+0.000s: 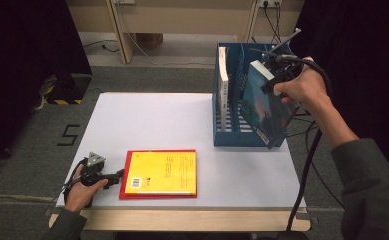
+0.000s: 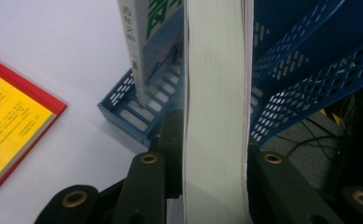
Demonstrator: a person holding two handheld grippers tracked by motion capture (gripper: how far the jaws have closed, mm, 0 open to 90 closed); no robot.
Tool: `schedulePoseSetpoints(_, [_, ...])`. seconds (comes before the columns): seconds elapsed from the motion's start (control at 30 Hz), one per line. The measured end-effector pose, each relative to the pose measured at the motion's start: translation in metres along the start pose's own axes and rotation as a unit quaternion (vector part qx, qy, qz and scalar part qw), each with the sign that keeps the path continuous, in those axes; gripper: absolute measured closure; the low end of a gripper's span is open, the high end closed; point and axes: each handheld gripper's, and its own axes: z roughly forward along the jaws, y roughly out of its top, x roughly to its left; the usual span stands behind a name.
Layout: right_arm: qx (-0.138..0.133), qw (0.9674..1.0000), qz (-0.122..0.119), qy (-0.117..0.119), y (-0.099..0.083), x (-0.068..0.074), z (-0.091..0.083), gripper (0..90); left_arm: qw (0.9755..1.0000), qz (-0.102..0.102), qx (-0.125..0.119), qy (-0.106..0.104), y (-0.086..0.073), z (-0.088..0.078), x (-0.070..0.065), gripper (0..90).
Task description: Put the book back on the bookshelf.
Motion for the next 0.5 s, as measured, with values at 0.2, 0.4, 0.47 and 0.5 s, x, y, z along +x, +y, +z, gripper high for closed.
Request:
schedulePoseSetpoints(0.2, [0.017, 0.9997, 0.000, -0.016, 0.022, -0.009, 0.011, 73.9, 1.0000, 0.000, 0.000, 0.000, 0.000, 0.000, 0.000, 14.3])
schedulePoseSetpoints(0.4, [0.022, 0.9995, 0.012, -0.021, 0.043, -0.019, 0.023, 73.9, 1.0000, 0.000, 0.000, -0.001, 0.000, 0.000, 0.000, 14.3])
schedulePoseSetpoints(0.47, [0.024, 0.9993, 0.018, -0.023, 0.049, -0.022, 0.029, 73.8, 1.0000, 0.000, 0.000, -0.001, 0.000, 0.000, 0.000, 14.3])
schedulePoseSetpoints(0.5, [0.024, 0.9992, 0.021, -0.024, 0.050, -0.024, 0.032, 73.8, 1.0000, 0.000, 0.000, -0.001, 0.000, 0.000, 0.000, 14.3])
